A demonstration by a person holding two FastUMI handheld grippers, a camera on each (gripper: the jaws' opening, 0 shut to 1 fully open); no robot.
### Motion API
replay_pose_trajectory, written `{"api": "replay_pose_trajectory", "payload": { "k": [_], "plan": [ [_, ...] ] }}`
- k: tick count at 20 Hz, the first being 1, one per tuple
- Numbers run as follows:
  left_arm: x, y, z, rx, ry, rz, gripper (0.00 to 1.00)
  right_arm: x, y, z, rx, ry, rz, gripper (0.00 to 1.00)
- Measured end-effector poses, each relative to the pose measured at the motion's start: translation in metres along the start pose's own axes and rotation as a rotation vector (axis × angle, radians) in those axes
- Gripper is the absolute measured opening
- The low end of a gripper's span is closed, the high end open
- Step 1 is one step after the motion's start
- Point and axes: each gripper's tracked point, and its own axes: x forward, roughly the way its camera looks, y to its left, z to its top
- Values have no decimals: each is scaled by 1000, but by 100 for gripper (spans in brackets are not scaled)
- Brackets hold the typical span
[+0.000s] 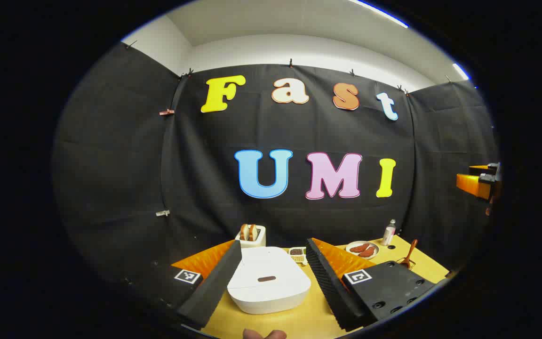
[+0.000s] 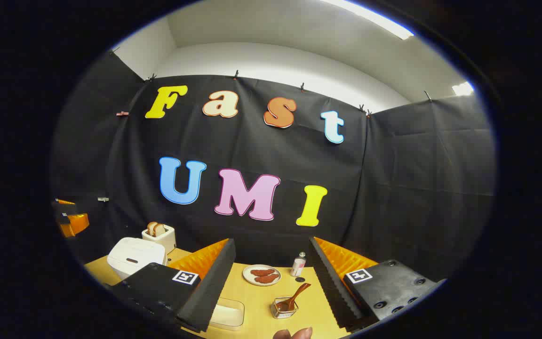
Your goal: Close the left gripper, press the button to open the rice cooker; take a wooden spoon from the chopstick holder with the right hand, scoop a spoonful of rice and pour it into the rice cooker, then put the wooden spoon back into the chopstick holder.
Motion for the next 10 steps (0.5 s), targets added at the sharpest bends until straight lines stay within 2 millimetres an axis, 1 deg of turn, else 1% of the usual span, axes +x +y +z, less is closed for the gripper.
{"api": "replay_pose_trajectory", "payload": {
  "k": [1,4,6,10],
  "plan": [
    [-1,0,0,8,-2,0,95,-1,3,0,13,-2,6,97],
    [0,2,5,54,-21,0,95,-4,11,-13,37,29,21,97],
    [-1,4,5,64,-21,1,95,-6,16,-14,36,31,28,97],
    [-4,6,7,55,-27,-5,95,-9,16,-21,31,40,25,98]
  ]
}}
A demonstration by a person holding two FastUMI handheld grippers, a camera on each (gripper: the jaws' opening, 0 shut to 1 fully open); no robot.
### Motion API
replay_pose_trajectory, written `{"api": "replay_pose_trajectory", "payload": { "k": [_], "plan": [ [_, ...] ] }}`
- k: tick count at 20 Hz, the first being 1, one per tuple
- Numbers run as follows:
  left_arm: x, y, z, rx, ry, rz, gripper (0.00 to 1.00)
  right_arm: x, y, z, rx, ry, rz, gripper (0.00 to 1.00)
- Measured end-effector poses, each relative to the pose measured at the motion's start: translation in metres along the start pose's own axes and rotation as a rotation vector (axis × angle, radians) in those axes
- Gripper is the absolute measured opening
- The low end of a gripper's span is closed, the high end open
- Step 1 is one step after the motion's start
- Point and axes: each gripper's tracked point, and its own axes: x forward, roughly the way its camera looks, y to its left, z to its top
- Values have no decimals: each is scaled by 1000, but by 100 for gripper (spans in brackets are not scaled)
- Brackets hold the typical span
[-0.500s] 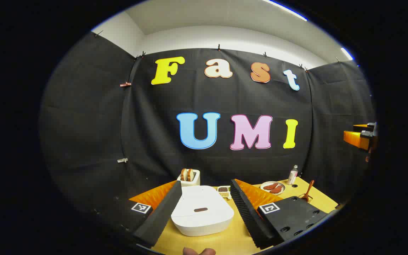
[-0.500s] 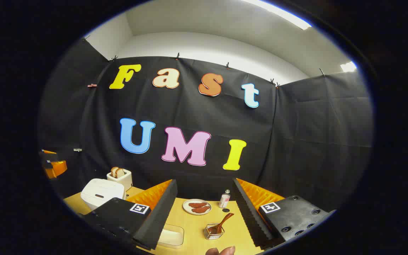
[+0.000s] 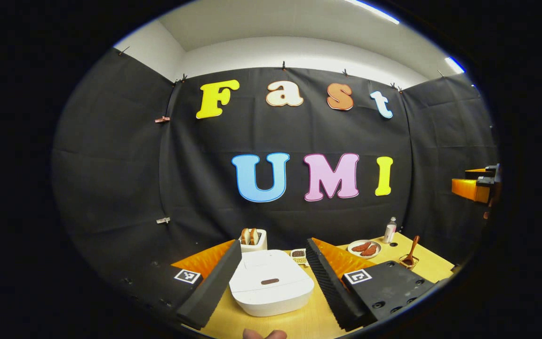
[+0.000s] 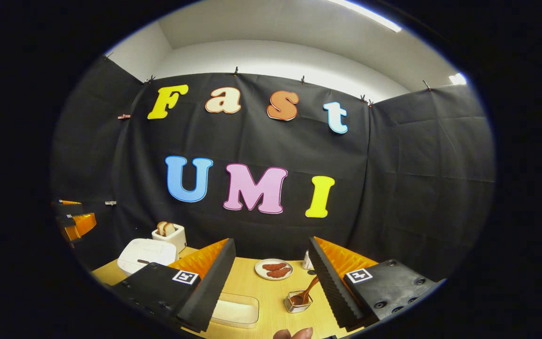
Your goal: Close the left gripper, press the button to open the rice cooker; take a wooden spoon from the chopstick holder with the right hand, scoop a spoonful of rice and pour it into the rice cooker, then put the wooden spoon back into the chopstick holder.
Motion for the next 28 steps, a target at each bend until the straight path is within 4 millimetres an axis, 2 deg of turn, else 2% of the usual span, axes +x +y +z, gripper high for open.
{"api": "replay_pose_trajectory", "payload": {
  "k": [6,19,28],
  "plan": [
    [-4,4,14,29,-47,9,95,-4,2,4,-22,-22,-5,97],
    [-8,10,9,17,-49,20,95,-12,2,-1,-25,-19,-7,97],
    [-3,12,15,12,-69,12,95,-15,-6,-4,-25,-21,-21,97]
  ]
}}
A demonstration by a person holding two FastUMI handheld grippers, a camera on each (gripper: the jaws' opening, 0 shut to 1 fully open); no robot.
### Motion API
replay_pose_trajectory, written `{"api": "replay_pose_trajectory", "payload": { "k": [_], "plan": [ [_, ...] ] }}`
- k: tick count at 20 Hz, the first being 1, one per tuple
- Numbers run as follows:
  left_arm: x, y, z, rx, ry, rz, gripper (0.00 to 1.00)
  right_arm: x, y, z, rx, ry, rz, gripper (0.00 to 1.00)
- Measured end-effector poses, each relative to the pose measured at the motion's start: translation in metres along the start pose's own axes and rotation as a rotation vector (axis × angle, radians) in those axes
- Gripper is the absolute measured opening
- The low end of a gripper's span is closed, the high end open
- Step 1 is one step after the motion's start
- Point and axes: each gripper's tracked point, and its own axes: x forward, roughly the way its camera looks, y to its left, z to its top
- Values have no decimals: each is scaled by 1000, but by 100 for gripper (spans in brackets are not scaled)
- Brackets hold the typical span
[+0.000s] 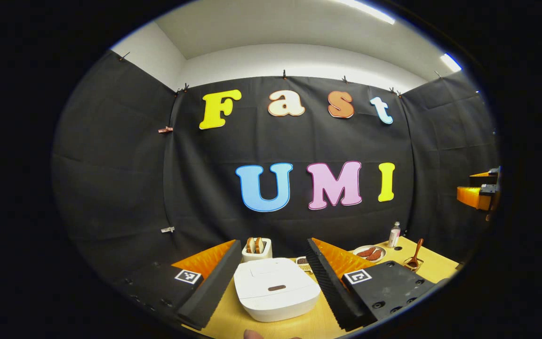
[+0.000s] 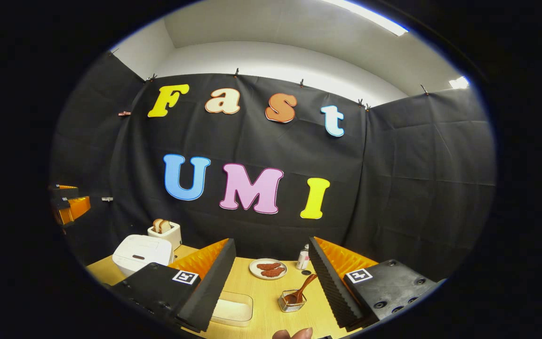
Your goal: Close the left gripper, press the button to open the rice cooker; take a wooden spoon from the chopstick holder with the right hand, scoop a spoonful of rice and pour it into the rice cooker, then put the wooden spoon back into the chopstick holder.
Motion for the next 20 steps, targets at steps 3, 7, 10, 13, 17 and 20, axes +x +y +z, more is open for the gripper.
{"api": "replay_pose_trajectory", "payload": {
  "k": [3,7,10,13,17,20],
  "plan": [
    [2,2,-1,-9,2,5,75,0,-3,1,2,-1,-6,97],
    [5,0,-1,2,8,2,74,3,-3,0,8,-2,-8,97],
    [6,1,-5,1,18,20,76,4,0,-4,16,1,6,97],
    [5,-1,-10,0,34,26,80,10,5,-11,21,7,30,97],
    [12,-9,-5,18,9,-13,44,20,8,-18,8,17,60,97],
    [25,-6,-15,-25,15,-54,0,21,10,-18,16,17,56,97]
  ]
}}
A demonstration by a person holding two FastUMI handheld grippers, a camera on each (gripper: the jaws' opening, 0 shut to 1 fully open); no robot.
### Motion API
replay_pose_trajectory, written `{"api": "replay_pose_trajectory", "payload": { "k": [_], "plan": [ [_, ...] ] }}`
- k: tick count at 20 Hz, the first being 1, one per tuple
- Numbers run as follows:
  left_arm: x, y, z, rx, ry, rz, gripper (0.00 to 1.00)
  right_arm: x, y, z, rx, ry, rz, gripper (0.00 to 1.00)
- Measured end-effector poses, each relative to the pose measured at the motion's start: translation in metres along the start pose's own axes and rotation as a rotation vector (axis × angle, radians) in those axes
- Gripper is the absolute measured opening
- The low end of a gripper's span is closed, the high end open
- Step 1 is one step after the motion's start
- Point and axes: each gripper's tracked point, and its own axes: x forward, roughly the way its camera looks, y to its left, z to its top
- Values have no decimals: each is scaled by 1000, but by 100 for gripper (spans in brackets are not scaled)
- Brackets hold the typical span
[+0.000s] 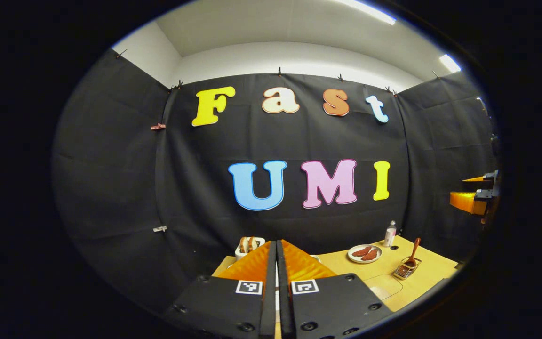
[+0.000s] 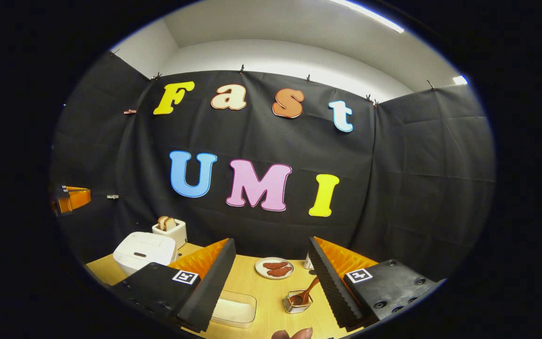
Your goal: Close the left gripper, press the button to open the rice cooker; take a wooden spoon from the chopstick holder with the right hand, scoop a spoonful of rice and pour it into the rice cooker, then put the wooden spoon back into the chopstick holder.
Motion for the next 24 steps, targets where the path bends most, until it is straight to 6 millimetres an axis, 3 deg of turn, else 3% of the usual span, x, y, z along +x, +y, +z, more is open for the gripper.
{"api": "replay_pose_trajectory", "payload": {
  "k": [2,6,11,17,21,24],
  "plan": [
    [13,-1,-14,-61,31,-65,11,-4,4,3,6,-1,5,98],
    [52,7,-76,-179,220,-172,7,-13,-1,9,-32,-26,-20,98],
    [99,10,-156,-261,448,-265,7,-19,-20,-1,-25,-10,-74,97],
    [138,17,-211,-241,579,-254,7,-23,-46,-13,-14,15,-149,98],
    [147,19,-239,-223,640,-236,7,-25,-56,-18,-17,25,-176,97],
    [151,16,-249,-211,663,-242,7,-25,-58,-20,-21,32,-186,97]
  ]
}}
